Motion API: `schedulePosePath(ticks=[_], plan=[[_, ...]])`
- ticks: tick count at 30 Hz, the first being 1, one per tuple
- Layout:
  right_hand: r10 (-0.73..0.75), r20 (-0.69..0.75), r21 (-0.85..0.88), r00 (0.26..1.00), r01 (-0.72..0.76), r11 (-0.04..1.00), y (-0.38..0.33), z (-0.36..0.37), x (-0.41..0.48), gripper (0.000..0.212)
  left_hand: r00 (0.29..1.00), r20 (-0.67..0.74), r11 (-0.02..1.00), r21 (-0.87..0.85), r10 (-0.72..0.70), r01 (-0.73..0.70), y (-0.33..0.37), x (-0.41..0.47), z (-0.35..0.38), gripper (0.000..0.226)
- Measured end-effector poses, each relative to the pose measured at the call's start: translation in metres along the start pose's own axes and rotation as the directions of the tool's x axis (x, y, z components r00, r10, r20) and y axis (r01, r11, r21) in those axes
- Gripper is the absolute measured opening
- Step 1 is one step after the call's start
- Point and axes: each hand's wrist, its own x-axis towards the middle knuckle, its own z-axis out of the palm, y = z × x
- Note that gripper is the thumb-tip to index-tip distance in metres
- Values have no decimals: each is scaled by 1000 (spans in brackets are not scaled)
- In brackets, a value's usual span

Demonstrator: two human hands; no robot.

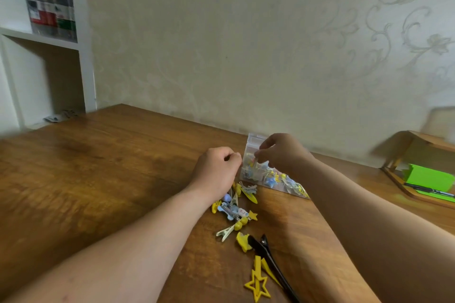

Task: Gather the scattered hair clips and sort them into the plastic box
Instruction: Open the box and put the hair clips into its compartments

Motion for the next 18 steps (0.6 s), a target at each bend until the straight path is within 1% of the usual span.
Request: schedulePosePath(ticks=[6,10,14,18], plan=[[13,55,-39,998,-11,999,-9,5,-1,17,1000,-4,1000,-9,0,0,0,0,0,37],[-2,60,-76,998,7,997,-12,8,-1,19,1000,2,1000,-13,2,-2,0,0,0,37],[-29,12,-104,1000,30,994,-6,13,0,19,1000,0,1000,-1,0,0,1,0,0,36],[-72,-70,-46,995,69,997,5,12,0,13,1000,-4,1000,5,-7,7,1,0,-1,35]])
